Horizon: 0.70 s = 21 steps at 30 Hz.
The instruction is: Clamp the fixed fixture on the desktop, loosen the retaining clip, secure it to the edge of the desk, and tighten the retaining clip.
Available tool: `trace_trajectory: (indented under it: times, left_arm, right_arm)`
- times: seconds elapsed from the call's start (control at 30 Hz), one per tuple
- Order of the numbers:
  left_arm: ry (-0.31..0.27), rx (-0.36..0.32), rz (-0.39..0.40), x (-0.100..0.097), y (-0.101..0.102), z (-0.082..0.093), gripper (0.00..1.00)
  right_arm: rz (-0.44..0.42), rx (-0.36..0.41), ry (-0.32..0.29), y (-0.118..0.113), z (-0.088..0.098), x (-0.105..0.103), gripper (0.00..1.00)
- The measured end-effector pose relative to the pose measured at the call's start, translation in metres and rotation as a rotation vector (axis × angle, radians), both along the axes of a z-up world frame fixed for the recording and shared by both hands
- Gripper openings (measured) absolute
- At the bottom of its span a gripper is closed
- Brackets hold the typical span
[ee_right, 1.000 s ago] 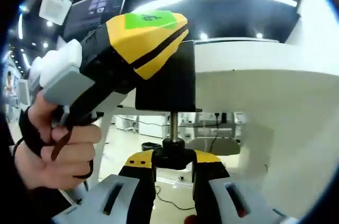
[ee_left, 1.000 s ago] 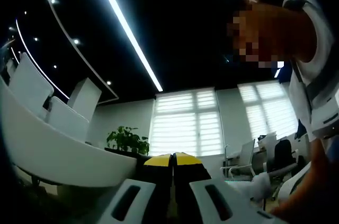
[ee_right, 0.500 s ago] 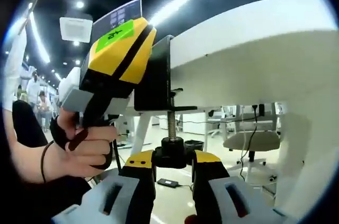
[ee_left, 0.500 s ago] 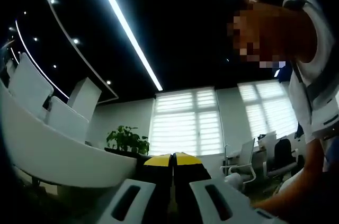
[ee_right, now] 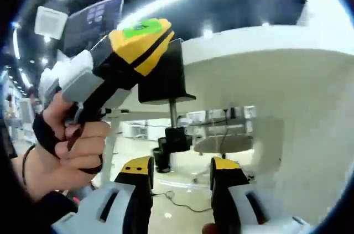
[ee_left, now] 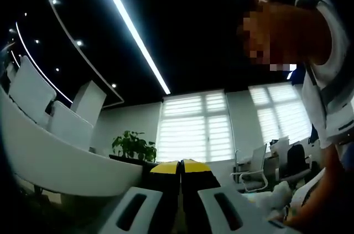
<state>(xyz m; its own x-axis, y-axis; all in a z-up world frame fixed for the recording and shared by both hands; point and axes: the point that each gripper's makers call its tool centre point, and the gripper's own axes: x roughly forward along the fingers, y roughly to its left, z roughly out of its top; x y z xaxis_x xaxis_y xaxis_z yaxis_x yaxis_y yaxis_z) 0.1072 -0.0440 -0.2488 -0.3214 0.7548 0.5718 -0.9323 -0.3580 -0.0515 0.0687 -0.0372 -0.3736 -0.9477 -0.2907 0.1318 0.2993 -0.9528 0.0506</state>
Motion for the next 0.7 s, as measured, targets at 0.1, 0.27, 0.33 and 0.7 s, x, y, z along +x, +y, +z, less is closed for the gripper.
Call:
trace_trajectory:
  times: [0.1,0.27,0.33,0.7]
  left_arm:
    - [0.002,-0.003,0.002,0.0,0.0,0.0,0.02]
    - [-0.001,0.003,0.004,0.0,-0.002,0.001,0.02]
    - [0.0,0.002,0.004,0.0,-0.002,0.001,0.02]
    - [-0.001,0.002,-0.007,0.001,-0.002,0.0,0.02]
  right_arm:
    - [-0.051,0.051,-0.047,-0.011,-0.005,0.01,0.43]
    - [-0.063,0.125,-0.022,-0.033,-0.001,0.004,0.44]
    - [-0.084,0.133,-0.004,-0.034,0.005,-0.003,0.44]
    - [-0.129,0.169,0.051,-0.033,0.016,-0.029,0.35]
